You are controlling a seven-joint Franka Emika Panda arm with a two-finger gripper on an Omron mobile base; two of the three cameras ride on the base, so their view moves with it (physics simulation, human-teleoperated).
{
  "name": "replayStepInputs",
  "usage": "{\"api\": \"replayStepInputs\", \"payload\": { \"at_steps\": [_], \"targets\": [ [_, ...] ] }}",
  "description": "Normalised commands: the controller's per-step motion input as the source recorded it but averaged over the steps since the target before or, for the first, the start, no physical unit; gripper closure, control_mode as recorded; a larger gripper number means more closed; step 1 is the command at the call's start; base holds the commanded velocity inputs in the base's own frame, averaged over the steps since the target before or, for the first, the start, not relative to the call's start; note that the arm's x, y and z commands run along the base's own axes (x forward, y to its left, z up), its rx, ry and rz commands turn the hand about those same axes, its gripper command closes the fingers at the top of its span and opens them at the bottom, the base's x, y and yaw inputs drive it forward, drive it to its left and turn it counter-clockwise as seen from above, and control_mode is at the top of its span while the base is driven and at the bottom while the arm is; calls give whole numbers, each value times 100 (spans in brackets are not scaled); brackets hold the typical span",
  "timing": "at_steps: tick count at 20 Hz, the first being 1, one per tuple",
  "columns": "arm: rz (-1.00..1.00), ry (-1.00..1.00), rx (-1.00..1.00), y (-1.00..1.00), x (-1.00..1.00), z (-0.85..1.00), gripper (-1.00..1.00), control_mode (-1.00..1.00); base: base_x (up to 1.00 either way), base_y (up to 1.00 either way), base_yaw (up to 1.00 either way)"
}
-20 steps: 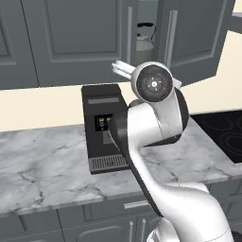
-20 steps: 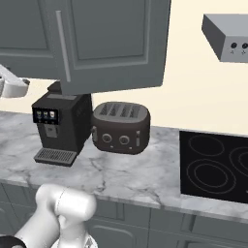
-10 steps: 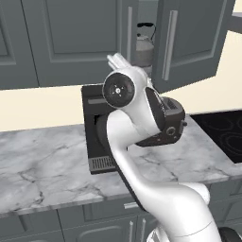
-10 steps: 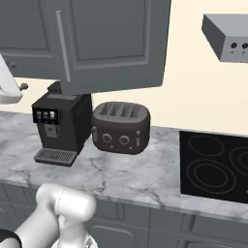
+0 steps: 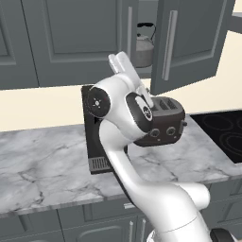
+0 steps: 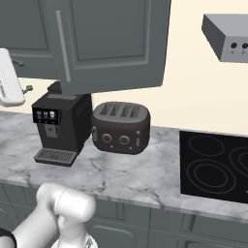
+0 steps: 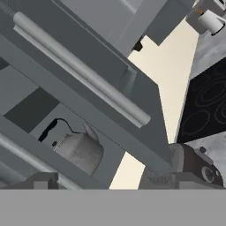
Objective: Open the cabinet, pick the kettle from the cabinet, and place it in the sink.
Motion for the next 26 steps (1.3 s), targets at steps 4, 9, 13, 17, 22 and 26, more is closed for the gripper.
{"api": "replayStepInputs", "payload": {
  "at_steps": [4, 9, 13, 17, 22, 26],
  "targets": [
    [-19, -4, 14, -11, 18, -2, -100, -100, 0, 0, 0],
    [-16, -10, 10, -3, 24, 0, -100, -100, 0, 0, 0],
    [-9, -18, 10, -12, 13, -3, -100, -100, 0, 0, 0],
    [-8, -18, 9, -17, 14, -8, -100, -100, 0, 0, 0],
    [-9, -6, 17, -18, 17, -8, -100, -100, 0, 0, 0],
    [-7, 0, 25, -11, 22, -12, -100, -100, 0, 0, 0]
  ]
}}
